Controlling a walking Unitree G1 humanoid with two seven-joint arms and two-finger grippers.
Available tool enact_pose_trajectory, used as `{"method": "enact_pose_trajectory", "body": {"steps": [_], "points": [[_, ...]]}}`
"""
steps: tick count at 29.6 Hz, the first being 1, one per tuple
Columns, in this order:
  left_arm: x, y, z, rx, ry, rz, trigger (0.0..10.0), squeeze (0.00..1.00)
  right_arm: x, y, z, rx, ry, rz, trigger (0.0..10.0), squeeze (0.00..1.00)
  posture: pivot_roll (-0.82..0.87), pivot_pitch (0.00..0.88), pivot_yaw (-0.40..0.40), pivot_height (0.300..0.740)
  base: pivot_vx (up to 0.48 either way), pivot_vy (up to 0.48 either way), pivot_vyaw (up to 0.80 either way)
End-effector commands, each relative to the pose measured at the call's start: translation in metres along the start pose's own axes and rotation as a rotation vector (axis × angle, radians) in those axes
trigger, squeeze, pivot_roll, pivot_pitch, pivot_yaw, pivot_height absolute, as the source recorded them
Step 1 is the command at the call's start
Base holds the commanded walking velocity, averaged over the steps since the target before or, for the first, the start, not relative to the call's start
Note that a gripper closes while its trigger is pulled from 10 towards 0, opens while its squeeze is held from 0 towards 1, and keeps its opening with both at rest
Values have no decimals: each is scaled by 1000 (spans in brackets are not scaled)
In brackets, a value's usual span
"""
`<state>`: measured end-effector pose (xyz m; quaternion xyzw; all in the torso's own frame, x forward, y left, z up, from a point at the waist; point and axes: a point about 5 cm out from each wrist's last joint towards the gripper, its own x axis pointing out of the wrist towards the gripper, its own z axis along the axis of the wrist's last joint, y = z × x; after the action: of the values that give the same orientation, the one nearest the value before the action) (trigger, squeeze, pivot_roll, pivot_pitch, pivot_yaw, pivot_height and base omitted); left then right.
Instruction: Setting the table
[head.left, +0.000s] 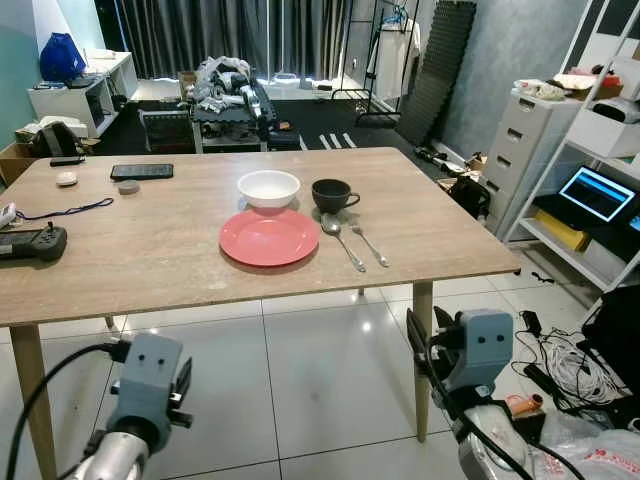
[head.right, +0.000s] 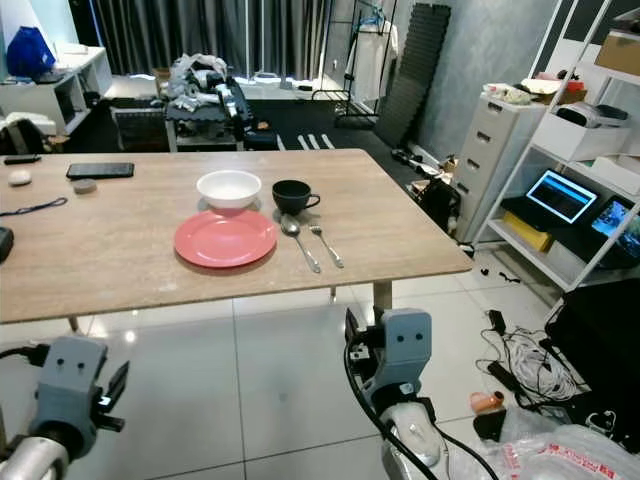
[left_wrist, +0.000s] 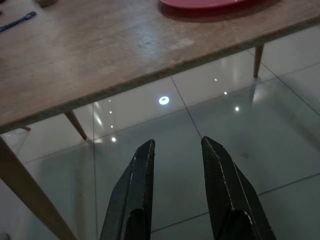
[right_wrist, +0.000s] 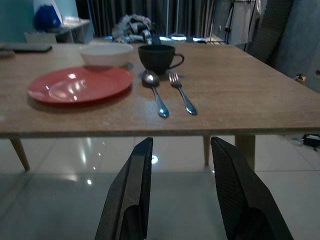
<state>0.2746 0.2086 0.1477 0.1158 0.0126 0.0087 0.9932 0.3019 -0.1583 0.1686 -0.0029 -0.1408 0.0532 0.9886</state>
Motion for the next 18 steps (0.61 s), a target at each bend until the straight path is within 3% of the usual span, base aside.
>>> {"method": "enact_pose_trajectory", "body": {"steps": [1,4,7,14,18], "points": [[-1,2,0,7,9,0,10000,0,-3,-3,-7,-12,37,-8,10000,0,43,113,42,740,0,0,0],[3,7,6,-44,6,39,10000,0,-5,-11,-13,-39,70,-28,10000,0,45,113,42,740,0,0,0],[6,8,11,-44,5,53,10000,0,-5,-20,-15,43,93,-84,10000,0,43,112,44,740,0,0,0],[10,-8,17,32,-30,14,10000,0,-4,-23,-16,150,104,-131,10000,0,30,114,47,740,0,0,0],[10,-19,18,33,-36,-15,10000,0,-4,-21,-16,178,101,-130,10000,0,28,114,48,740,0,0,0]]}}
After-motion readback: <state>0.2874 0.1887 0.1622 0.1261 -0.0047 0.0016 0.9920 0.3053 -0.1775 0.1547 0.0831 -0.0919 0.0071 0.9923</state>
